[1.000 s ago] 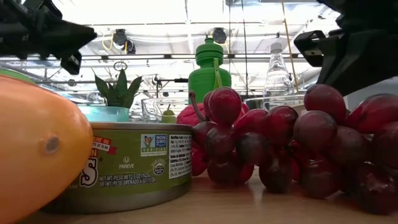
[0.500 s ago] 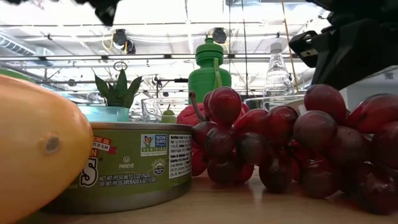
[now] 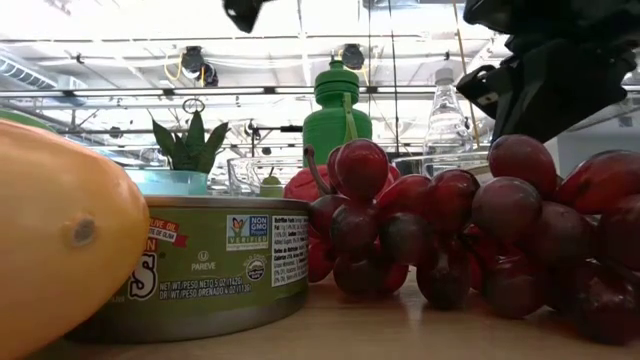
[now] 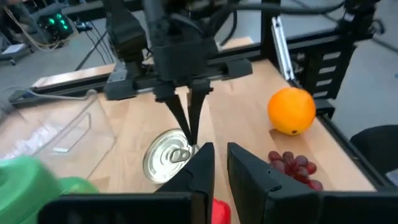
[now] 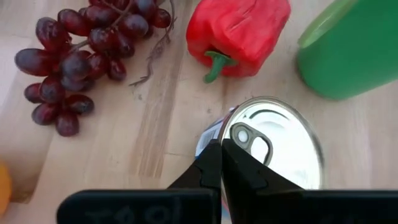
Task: Pick & Place Food Item
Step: Put the top blue and pink tuna can into the green bin
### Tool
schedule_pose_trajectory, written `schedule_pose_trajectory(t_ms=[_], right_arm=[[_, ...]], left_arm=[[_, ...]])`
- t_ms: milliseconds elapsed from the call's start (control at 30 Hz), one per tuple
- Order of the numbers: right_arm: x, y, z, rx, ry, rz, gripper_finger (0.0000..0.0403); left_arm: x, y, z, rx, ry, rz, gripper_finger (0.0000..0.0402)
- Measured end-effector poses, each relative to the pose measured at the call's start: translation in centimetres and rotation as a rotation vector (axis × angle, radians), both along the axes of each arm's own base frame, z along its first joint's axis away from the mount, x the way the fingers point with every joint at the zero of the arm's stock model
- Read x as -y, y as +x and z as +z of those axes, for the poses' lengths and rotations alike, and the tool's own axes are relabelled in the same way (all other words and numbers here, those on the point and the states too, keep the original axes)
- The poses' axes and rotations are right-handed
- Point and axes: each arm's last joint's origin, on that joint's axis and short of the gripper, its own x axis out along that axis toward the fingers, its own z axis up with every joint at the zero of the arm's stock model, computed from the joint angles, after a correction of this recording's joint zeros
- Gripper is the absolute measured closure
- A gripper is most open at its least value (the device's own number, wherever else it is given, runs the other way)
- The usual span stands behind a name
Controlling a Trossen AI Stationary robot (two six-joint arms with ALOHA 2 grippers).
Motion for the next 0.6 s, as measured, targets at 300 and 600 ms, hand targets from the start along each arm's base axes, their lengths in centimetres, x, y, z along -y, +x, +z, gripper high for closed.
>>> schedule_pose_trajectory(t_ms=[300,600], right_arm=[[0.0,0.6,1.2,0.002,0.034,-0.010,0.0403],[-0.1,0.9,2.0,0.007,0.038,-0.018,0.0403]], left_arm=[[2.6,4.9,-2.0,-0.092,0.130,-0.002,0.0227],[2.7,7.5,-4.3,-0.141,0.234,0.085,0.0067]])
